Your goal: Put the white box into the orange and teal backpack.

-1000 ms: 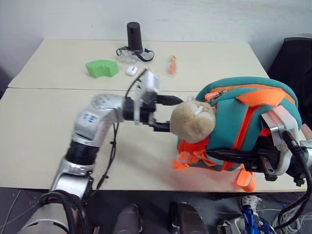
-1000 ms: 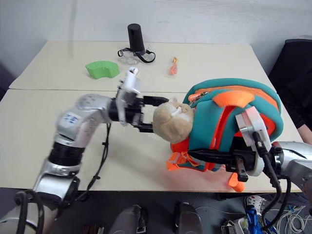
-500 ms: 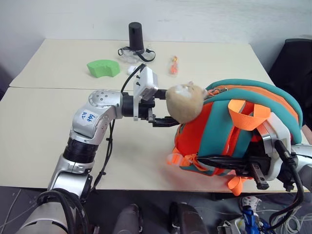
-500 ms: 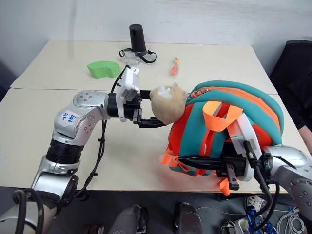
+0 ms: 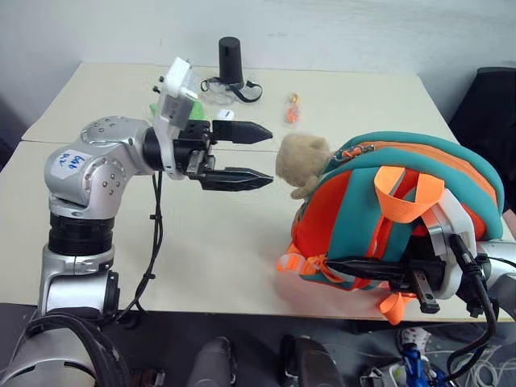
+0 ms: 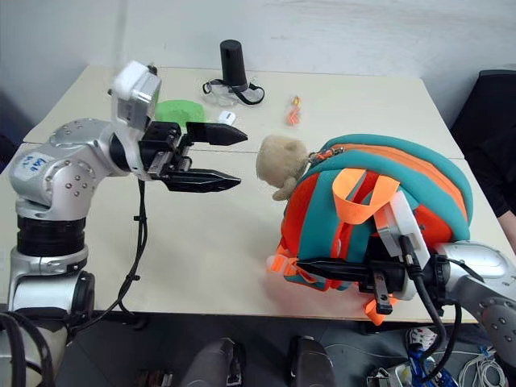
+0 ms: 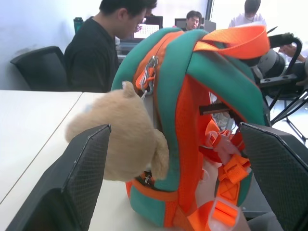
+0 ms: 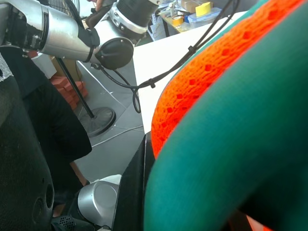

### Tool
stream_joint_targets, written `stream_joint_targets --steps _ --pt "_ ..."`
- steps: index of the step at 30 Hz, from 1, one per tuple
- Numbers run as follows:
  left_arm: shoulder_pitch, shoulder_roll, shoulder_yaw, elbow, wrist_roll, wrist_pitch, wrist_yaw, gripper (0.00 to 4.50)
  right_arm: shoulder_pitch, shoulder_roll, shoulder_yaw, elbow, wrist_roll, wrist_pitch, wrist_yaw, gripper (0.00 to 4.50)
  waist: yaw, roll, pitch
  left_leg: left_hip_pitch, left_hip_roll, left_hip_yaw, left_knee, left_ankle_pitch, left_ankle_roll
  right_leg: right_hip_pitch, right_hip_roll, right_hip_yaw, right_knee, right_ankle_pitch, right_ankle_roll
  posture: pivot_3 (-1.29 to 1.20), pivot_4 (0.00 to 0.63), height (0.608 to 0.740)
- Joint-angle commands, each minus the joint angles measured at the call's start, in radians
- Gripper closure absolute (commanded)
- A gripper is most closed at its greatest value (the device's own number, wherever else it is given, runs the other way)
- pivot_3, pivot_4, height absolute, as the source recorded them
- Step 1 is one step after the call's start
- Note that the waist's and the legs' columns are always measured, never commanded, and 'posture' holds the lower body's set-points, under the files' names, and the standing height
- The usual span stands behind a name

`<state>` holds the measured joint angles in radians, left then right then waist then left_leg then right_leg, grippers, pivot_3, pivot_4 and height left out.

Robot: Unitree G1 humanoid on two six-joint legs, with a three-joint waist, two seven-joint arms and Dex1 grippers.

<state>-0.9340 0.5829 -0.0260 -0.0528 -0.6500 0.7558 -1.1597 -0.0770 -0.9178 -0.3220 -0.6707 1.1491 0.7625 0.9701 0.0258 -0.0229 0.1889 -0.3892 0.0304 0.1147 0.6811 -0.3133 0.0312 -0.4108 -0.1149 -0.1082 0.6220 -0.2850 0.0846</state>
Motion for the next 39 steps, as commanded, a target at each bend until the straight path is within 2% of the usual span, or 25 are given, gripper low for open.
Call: stream_joint_targets --steps 1,9,22,25,35,39 --pt "-0.033 -0.024 -0.050 0.024 0.093 -0.097 0.032 0.02 0.002 -0.009 -0.019 -0.027 0.017 -0.015 0.007 4.50 0.000 0.000 0.000 0.000 0.000 0.000 0.000 0.000 0.000 0.000 0.000 0.000 0.000 0.000 0.000 0.00 0.150 0.740" --pt "-0.126 -0.099 -0.069 0.241 0.220 -0.273 0.062 0.02 0.068 -0.022 -0.058 -0.050 0.033 -0.010 0.037 4.50 -0.001 0.000 0.000 0.000 0.000 0.001 0.000 0.000 0.000 -0.001 0.001 0.000 0.000 0.000 0.000 0.00 0.150 0.740" --pt "-0.168 -0.204 -0.119 0.322 0.230 -0.269 -0.010 0.02 0.086 -0.003 -0.047 -0.063 0.034 -0.025 -0.005 4.50 0.000 0.000 0.000 0.000 0.000 0.002 0.000 -0.001 0.001 -0.001 0.000 0.000 0.000 0.000 0.000 0.00 0.150 0.740" --pt "-0.205 -0.212 -0.109 0.378 0.252 -0.305 -0.007 0.65 0.096 0.002 -0.044 -0.059 0.022 -0.035 -0.011 4.50 -0.001 0.000 0.000 0.000 0.000 0.002 0.000 -0.001 0.001 -0.001 0.001 0.000 0.000 0.000 0.000 0.00 0.150 0.740" --pt "-0.477 -0.098 -0.010 0.592 0.252 -0.359 -0.112 3.63 0.177 0.040 -0.071 -0.042 -0.010 -0.075 -0.038 4.50 -0.002 0.000 0.000 -0.001 0.000 0.002 0.000 -0.001 0.001 -0.002 0.002 -0.001 -0.001 0.000 0.000 0.00 0.150 0.740" --pt "-0.478 -0.055 -0.013 0.575 0.273 -0.372 -0.139 4.33 0.211 0.068 -0.065 -0.031 -0.051 -0.105 -0.061 4.50 -0.003 0.000 0.000 -0.001 0.000 0.003 0.000 -0.001 0.001 -0.003 0.003 -0.001 0.000 0.000 0.000 0.00 0.150 0.740"
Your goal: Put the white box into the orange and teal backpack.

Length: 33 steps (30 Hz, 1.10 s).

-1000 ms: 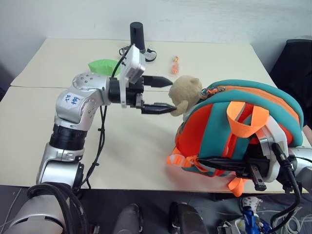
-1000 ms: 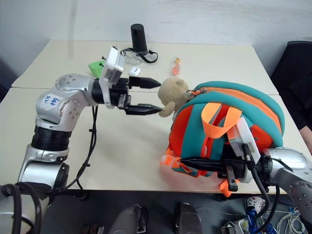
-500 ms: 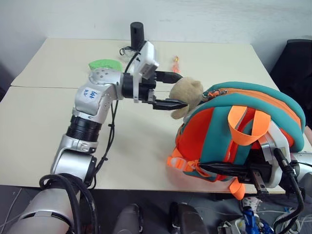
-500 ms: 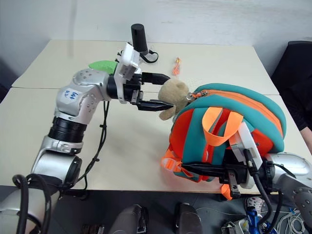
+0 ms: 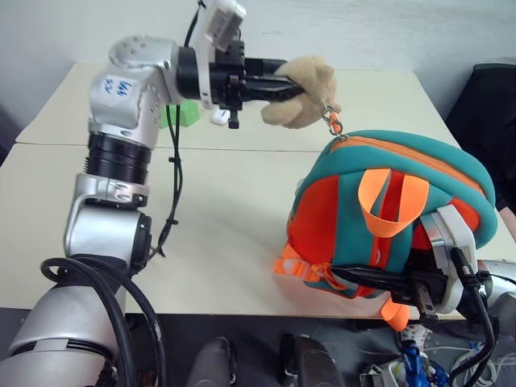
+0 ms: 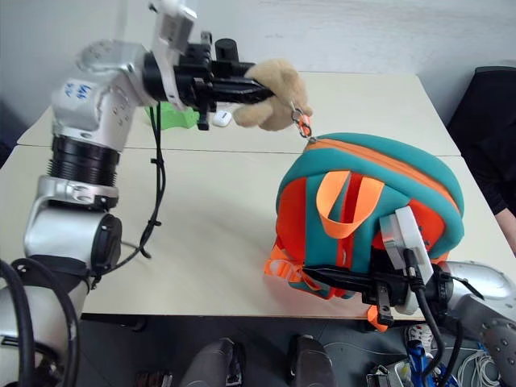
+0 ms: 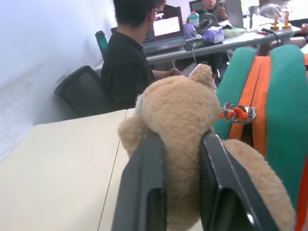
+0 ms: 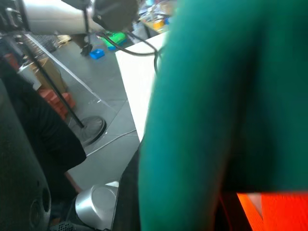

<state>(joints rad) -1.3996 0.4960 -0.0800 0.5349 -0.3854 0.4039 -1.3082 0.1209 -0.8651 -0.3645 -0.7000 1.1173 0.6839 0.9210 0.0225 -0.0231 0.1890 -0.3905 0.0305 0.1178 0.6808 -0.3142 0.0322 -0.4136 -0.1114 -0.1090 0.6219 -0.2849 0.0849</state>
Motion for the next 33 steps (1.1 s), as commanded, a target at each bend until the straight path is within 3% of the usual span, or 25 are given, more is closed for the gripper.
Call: stream_joint_targets --steps 1,6,10,24,33 --pt "0.012 0.038 0.044 -0.029 0.013 -0.015 0.026 4.36 0.017 0.027 -0.030 0.009 -0.027 -0.035 -0.026 4.50 0.000 0.000 0.000 0.000 0.000 0.000 0.000 0.000 0.000 0.000 0.000 0.000 0.000 0.000 0.000 0.00 0.150 0.740" --pt "0.125 0.089 0.050 -0.098 0.025 -0.001 0.055 4.36 0.011 0.047 -0.119 0.064 0.018 -0.046 -0.064 4.50 -0.001 0.000 0.000 0.001 0.000 0.000 0.000 0.000 0.000 0.000 0.000 0.002 0.001 0.000 0.000 0.00 0.150 0.740" --pt "0.289 0.147 0.034 -0.258 0.010 0.041 0.036 4.36 -0.021 0.043 -0.190 0.113 0.085 -0.033 -0.100 4.50 -0.003 0.000 0.000 0.001 0.000 0.000 0.000 0.000 0.000 0.000 -0.001 0.002 0.001 0.000 0.000 0.00 0.150 0.740" --pt "0.638 0.230 -0.021 -0.664 -0.055 0.186 0.055 4.36 -0.092 0.080 -0.115 0.171 -0.035 -0.051 -0.172 4.50 -0.001 0.000 0.000 0.001 0.001 0.000 0.000 0.000 0.000 0.001 -0.003 0.003 0.001 0.000 0.000 0.00 0.150 0.740" --pt "0.621 0.176 -0.036 -0.649 -0.040 0.198 0.130 4.36 -0.116 0.089 -0.094 0.157 -0.029 -0.037 -0.157 4.50 0.001 0.000 0.000 0.001 0.001 0.000 0.000 0.000 0.000 0.001 -0.003 0.003 0.001 0.000 0.000 0.00 0.150 0.740"
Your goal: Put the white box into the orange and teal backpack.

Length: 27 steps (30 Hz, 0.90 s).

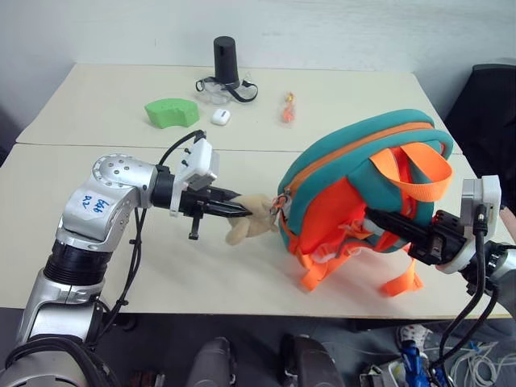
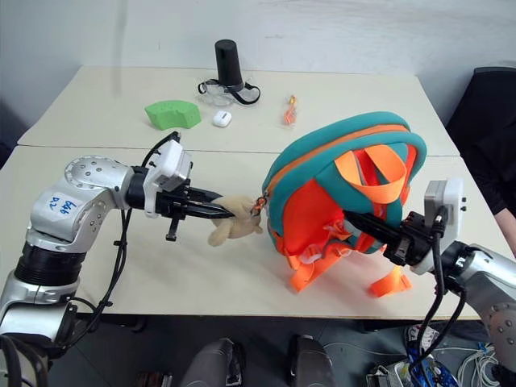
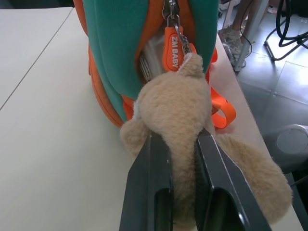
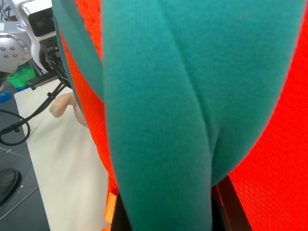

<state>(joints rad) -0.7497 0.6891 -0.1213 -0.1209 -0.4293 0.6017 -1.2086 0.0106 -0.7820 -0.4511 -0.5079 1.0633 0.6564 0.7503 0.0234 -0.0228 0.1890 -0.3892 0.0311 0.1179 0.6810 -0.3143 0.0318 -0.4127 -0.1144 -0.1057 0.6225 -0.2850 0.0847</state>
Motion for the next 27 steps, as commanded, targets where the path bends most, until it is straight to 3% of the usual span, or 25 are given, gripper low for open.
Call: stream_joint_targets --steps 1,11,14,22,24,27 --pt "-0.030 -0.020 0.001 0.009 0.003 0.005 0.032 4.36 -0.006 0.007 -0.004 -0.038 0.026 -0.009 0.014 4.50 0.000 0.000 0.000 0.000 0.000 0.000 0.000 0.000 0.000 0.000 0.000 0.000 0.000 0.000 0.000 0.00 0.150 0.740" --pt "-0.045 0.005 -0.005 0.056 0.028 -0.028 0.023 4.36 -0.055 0.023 -0.005 -0.027 0.050 -0.009 -0.008 4.50 -0.001 0.000 0.000 0.000 0.000 0.000 0.000 0.000 0.000 0.000 0.000 0.000 0.000 0.000 0.000 0.00 0.150 0.740" --pt "-0.056 -0.031 -0.014 0.056 0.018 -0.018 0.041 4.36 -0.054 0.004 -0.012 -0.054 0.095 0.004 0.023 4.50 0.000 0.000 0.000 0.000 0.000 0.000 0.000 0.000 0.000 0.000 0.000 0.000 0.000 0.000 0.000 0.00 0.150 0.740" --pt "-0.166 -0.276 -0.066 0.187 0.076 -0.050 0.188 4.36 -0.081 -0.080 0.011 -0.163 0.301 0.077 0.078 4.50 0.006 0.000 0.000 -0.001 -0.001 -0.001 0.001 -0.001 0.003 0.001 -0.001 -0.001 -0.002 0.001 0.002 0.00 0.150 0.740" --pt "-0.191 -0.294 -0.064 0.219 0.093 -0.066 0.196 4.36 -0.103 -0.082 0.025 -0.147 0.287 0.076 0.064 4.50 0.004 0.000 0.000 -0.001 -0.001 -0.001 0.001 -0.001 0.003 0.001 -0.001 -0.001 -0.002 0.001 0.002 0.00 0.150 0.740" --pt "-0.196 -0.246 -0.048 0.237 0.113 -0.090 0.162 4.36 -0.101 -0.088 0.028 -0.113 0.218 0.070 0.072 4.50 -0.002 0.000 0.000 -0.001 -0.001 0.000 0.000 -0.001 0.002 0.001 -0.001 -0.001 -0.002 0.001 0.002 0.00 0.150 0.740"
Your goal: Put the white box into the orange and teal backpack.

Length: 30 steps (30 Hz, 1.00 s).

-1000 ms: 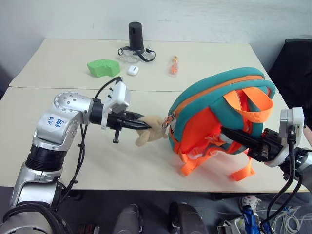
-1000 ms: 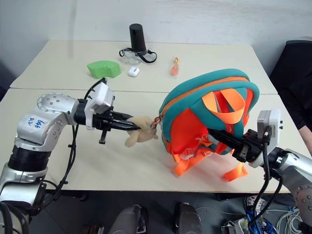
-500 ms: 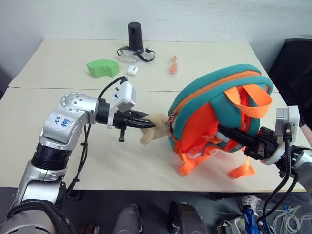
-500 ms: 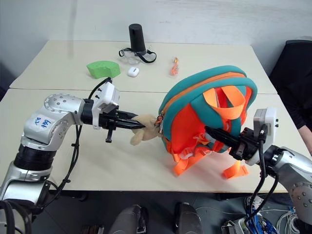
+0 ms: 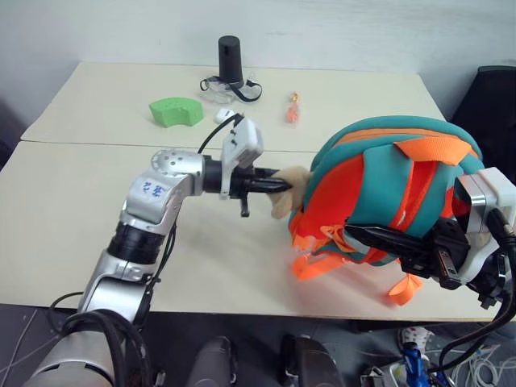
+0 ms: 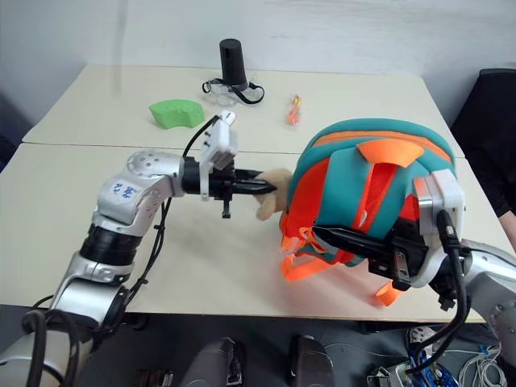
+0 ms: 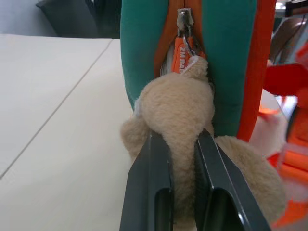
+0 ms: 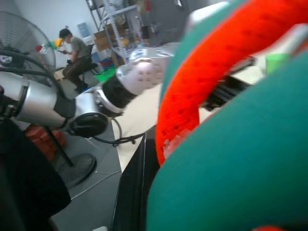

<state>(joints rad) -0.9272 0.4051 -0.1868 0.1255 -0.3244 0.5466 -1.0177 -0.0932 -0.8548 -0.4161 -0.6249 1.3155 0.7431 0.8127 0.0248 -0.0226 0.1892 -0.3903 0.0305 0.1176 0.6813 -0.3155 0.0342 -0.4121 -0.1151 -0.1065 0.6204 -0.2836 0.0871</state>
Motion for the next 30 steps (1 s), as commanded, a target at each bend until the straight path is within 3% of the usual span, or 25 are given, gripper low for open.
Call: stream_joint_targets --steps 1,6,12,21,26,30 --pt "-0.015 0.064 0.027 -0.008 0.008 -0.037 -0.045 4.36 0.008 -0.023 -0.022 0.020 -0.050 -0.018 0.019 4.50 -0.005 0.000 0.000 0.000 0.000 0.001 0.000 0.000 0.000 0.000 0.000 0.000 0.000 0.000 0.000 0.00 0.150 0.740" --pt "-0.010 0.274 0.073 0.022 -0.004 -0.060 -0.212 4.36 0.031 -0.066 -0.098 0.076 -0.067 -0.011 0.067 4.50 -0.011 0.000 0.000 0.000 0.001 0.003 0.000 0.000 -0.001 -0.002 0.001 0.000 0.001 0.000 0.000 0.00 0.150 0.740" --pt "-0.035 0.374 0.069 0.095 0.030 -0.122 -0.308 4.36 0.037 -0.085 -0.129 0.104 -0.070 -0.006 0.097 4.50 -0.002 0.000 0.000 0.001 0.000 0.002 0.000 0.000 0.000 -0.001 0.000 0.001 0.000 0.000 0.000 0.00 0.150 0.740" --pt "0.137 0.265 0.036 -0.139 -0.014 -0.037 -0.224 4.36 -0.007 -0.039 -0.057 0.064 -0.070 -0.014 0.043 4.50 -0.001 0.000 0.000 0.000 0.000 0.002 0.000 0.000 0.000 -0.001 0.000 0.001 0.000 0.000 0.000 0.00 0.150 0.740" --pt "0.219 0.241 -0.026 -0.193 0.043 -0.064 -0.180 4.36 -0.033 -0.016 -0.018 0.043 -0.074 -0.014 0.001 4.50 -0.005 0.001 0.000 0.001 0.001 0.002 0.000 0.000 0.000 -0.001 0.000 0.002 0.001 0.000 0.000 0.00 0.150 0.740" --pt "0.259 0.243 -0.090 -0.133 0.153 -0.161 -0.137 4.36 -0.061 -0.002 -0.006 0.035 -0.049 -0.014 -0.032 4.50 -0.003 0.001 0.000 0.001 0.001 0.002 0.000 0.000 0.000 -0.001 0.000 0.002 0.001 0.000 0.000 0.00 0.150 0.740"
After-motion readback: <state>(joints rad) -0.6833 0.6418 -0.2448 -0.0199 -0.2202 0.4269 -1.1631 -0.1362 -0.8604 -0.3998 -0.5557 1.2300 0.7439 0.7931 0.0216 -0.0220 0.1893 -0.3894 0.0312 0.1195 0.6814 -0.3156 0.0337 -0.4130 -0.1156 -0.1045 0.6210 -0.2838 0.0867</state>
